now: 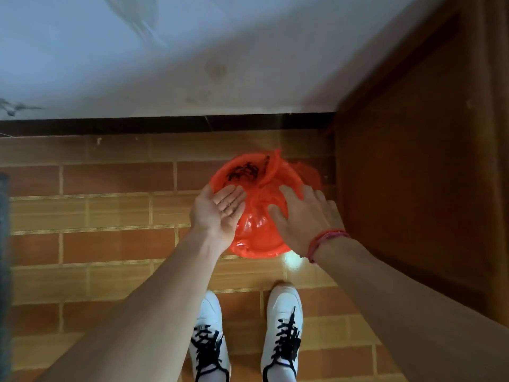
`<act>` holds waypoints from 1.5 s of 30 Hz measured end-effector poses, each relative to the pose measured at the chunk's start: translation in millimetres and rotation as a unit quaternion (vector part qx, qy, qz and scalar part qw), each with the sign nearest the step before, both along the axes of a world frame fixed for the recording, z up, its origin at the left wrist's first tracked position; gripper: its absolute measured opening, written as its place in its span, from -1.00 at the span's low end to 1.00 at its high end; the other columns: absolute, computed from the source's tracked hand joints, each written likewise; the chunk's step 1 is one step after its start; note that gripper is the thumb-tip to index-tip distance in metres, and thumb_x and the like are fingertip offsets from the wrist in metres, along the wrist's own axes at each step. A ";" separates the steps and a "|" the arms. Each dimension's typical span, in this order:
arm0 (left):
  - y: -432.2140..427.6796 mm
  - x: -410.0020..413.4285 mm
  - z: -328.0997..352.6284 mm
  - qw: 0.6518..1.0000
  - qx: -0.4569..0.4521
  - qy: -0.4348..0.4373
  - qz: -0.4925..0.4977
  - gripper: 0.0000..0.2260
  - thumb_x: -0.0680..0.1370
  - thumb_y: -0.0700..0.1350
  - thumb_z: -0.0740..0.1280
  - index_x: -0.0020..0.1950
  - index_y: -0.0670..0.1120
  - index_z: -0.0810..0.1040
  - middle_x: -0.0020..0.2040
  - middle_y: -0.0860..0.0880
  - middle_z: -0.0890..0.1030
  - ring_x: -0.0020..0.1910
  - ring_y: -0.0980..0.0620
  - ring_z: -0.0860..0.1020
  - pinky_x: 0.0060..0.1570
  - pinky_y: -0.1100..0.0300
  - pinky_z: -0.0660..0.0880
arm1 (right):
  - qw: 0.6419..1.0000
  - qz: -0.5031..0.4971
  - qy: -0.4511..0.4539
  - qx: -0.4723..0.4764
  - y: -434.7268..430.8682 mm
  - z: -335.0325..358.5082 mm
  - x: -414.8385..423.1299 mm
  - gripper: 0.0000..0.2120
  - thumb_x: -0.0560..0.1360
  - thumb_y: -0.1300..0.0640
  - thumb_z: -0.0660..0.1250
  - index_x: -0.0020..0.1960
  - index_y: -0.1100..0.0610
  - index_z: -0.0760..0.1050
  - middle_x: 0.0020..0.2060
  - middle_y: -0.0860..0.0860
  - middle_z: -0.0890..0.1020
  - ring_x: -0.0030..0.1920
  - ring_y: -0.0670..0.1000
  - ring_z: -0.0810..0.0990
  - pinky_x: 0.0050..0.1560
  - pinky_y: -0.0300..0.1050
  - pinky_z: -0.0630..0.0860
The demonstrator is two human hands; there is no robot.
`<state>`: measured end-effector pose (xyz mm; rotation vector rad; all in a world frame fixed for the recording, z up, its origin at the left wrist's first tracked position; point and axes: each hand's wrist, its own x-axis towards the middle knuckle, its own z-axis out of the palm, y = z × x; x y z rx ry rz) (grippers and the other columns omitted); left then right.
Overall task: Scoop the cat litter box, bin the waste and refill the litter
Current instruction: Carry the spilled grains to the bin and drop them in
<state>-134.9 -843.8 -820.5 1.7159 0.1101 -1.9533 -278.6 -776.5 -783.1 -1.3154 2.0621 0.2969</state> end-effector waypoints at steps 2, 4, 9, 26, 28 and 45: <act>-2.6 -0.1 -4.4 1.000 0.001 0.026 -0.007 -0.51 0.68 0.06 0.08 0.29 -0.34 0.49 0.20 -0.27 0.60 0.20 -0.16 0.58 0.33 -0.01 0.44 | 1.000 -0.002 0.002 0.006 -0.1 -6.3 -2.5 -0.49 0.59 -0.24 0.02 0.47 -0.08 0.22 0.37 0.12 0.39 0.34 0.17 0.34 0.29 0.13 0.28; -5.9 -1.3 -3.9 0.998 0.002 0.063 -0.012 -0.48 0.68 0.09 0.07 0.35 -0.33 0.44 0.28 -0.27 0.55 0.28 -0.17 0.52 0.38 -0.02 0.39 | 1.000 -0.004 0.006 0.008 -0.5 -7.6 -4.8 -0.50 0.59 -0.24 0.01 0.47 -0.08 0.22 0.36 0.12 0.39 0.34 0.17 0.35 0.29 0.12 0.28; -17.0 -2.7 -1.2 0.992 0.001 0.124 -0.015 -0.35 0.64 0.21 0.05 0.55 -0.22 0.16 0.53 -0.25 0.24 0.54 -0.21 0.17 0.51 -0.09 0.14 | 1.000 -0.003 0.004 0.007 -5.5 -4.7 -4.9 -0.50 0.59 -0.24 0.01 0.46 -0.08 0.23 0.36 0.11 0.39 0.33 0.17 0.35 0.29 0.13 0.28; -13.5 -1.7 9.0 0.990 -0.006 0.135 -0.030 -0.35 0.61 0.29 0.02 0.52 -0.13 0.25 0.46 -0.21 0.38 0.38 -0.17 0.41 0.43 -0.13 0.27 | 0.999 0.004 -0.039 -0.022 -14.4 10.1 12.3 -0.47 0.60 -0.22 0.00 0.53 -0.09 0.13 0.42 0.08 0.32 0.38 0.14 0.29 0.35 0.11 0.23; -12.0 -2.9 12.7 0.992 -0.006 0.125 -0.030 -0.39 0.63 0.25 0.02 0.50 -0.14 0.28 0.46 -0.22 0.35 0.44 -0.18 0.35 0.43 -0.12 0.28 | 0.999 0.007 -0.040 -0.025 -14.7 10.9 14.5 -0.48 0.61 -0.22 0.00 0.52 -0.10 0.13 0.40 0.08 0.33 0.37 0.14 0.30 0.33 0.10 0.24; -6.0 -11.3 15.6 0.996 -0.016 -0.074 -0.050 -0.79 0.64 -0.27 0.13 0.19 -0.15 0.49 -0.27 -0.04 0.49 -0.37 0.06 0.48 -0.38 0.20 0.49 | 1.000 0.005 -0.012 -0.009 -2.6 15.7 5.0 -0.51 0.61 -0.21 0.00 0.49 -0.07 0.18 0.40 0.10 0.34 0.37 0.15 0.31 0.31 0.13 0.25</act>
